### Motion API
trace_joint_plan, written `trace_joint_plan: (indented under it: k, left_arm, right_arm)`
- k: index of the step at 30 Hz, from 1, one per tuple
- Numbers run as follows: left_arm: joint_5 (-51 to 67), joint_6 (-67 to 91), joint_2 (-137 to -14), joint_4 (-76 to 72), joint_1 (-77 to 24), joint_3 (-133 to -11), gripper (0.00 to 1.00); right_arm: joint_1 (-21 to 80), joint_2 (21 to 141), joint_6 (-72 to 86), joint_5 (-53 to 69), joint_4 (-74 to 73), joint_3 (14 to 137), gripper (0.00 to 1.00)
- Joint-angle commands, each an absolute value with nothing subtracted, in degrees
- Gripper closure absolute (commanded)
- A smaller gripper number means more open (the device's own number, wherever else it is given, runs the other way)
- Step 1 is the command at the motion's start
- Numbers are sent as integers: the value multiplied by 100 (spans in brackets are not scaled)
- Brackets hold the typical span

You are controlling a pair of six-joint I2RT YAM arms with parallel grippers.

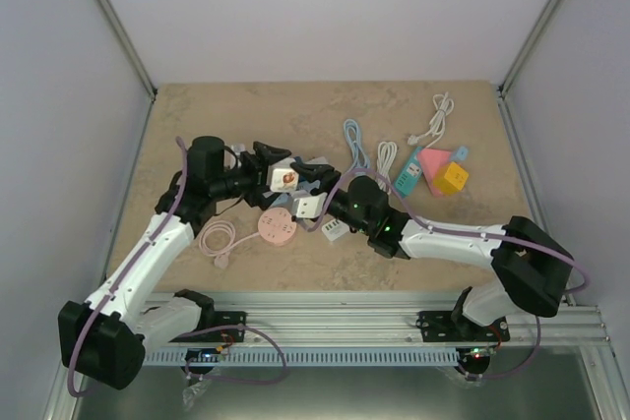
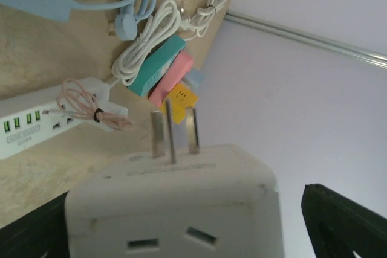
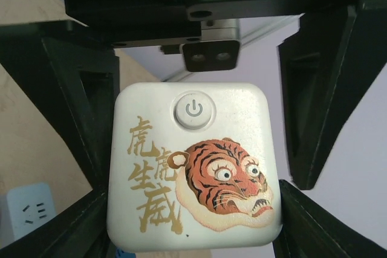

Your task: Insert the plug

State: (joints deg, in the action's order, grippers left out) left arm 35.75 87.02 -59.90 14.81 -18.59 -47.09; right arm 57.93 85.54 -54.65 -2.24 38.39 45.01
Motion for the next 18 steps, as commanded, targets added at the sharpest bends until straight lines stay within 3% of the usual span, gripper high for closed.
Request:
trace_joint_plan:
  k: [1, 7, 11, 18]
  left_arm:
    - [3378, 7839, -5929, 1458, -1916, -4991, 1]
    - [2646, 6525, -5658, 1470, -1916, -5095, 1]
    - [2854, 5542, -5406, 1102, -1907, -5139, 1]
    - [4341, 4507, -5354, 590, -1907, -5156, 0]
  right_arm:
    - [5725, 8169, -4986, -81, 3909, 4542, 59]
    - [5633, 7838, -3988, -29, 3547, 4421, 62]
    - [5535, 7556, -3241, -14, 3225, 4316, 62]
    - [5424, 7097, -2055, 58, 2748, 4272, 63]
